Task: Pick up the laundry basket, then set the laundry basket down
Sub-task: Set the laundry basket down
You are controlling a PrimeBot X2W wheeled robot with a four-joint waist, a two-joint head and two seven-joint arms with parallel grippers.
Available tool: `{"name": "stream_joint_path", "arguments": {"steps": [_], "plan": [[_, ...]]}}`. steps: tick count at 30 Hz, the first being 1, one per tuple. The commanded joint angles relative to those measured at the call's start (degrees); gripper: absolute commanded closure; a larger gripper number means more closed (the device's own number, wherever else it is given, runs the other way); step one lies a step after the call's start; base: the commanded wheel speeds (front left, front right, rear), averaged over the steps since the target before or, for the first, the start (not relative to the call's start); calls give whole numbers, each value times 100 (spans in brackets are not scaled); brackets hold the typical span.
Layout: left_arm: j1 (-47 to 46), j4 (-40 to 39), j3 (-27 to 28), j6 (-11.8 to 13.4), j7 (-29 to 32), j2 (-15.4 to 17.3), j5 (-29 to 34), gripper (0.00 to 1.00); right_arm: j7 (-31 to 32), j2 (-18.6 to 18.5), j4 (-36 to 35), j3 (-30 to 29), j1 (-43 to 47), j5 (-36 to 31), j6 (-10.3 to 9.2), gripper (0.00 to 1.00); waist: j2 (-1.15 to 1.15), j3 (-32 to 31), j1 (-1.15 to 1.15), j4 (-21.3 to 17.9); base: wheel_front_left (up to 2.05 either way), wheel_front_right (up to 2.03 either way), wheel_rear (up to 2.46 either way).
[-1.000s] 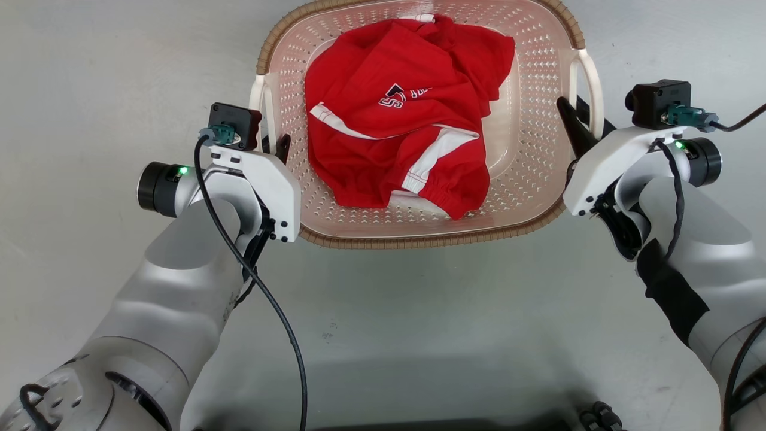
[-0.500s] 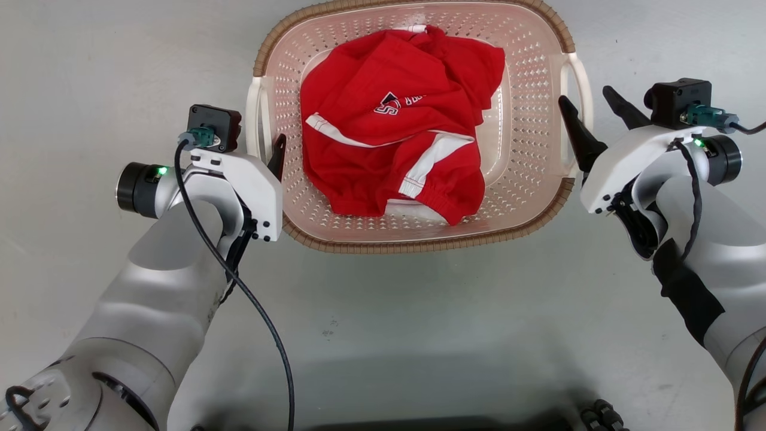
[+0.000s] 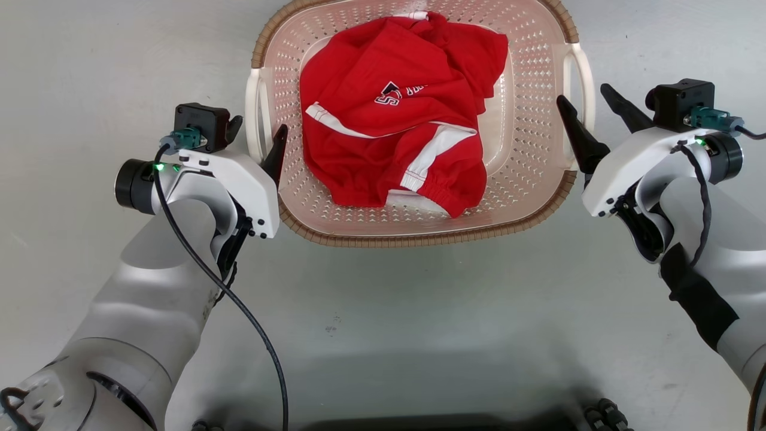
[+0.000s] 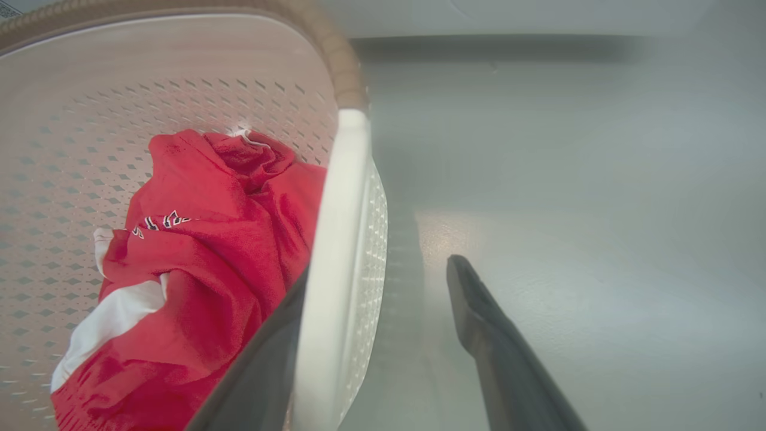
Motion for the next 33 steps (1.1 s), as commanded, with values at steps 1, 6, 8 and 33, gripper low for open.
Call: {"name": "stream_joint_path", "arguments": {"steps": [1, 6, 8, 33], "plan": [[2, -7, 105, -29, -68, 201, -2, 0, -78, -58, -110, 124, 343, 140, -21, 0, 0, 6, 0, 3, 0, 0, 0], [-33, -138, 198, -58, -75, 231, 88, 0, -78, -199, -255, 371, 276, 440, -21, 0, 0, 29, 0, 20, 0, 0, 0], [-29, -246, 298, -65, -76, 268, 183, 0, -78, -242, -306, 470, 244, 546, -21, 0, 0, 29, 0, 24, 0, 0, 0], [371, -515, 1034, -83, -77, 176, 752, 0, -78, -335, -282, 689, 202, 767, -21, 0, 0, -376, 0, 220, 0, 0, 0]]}}
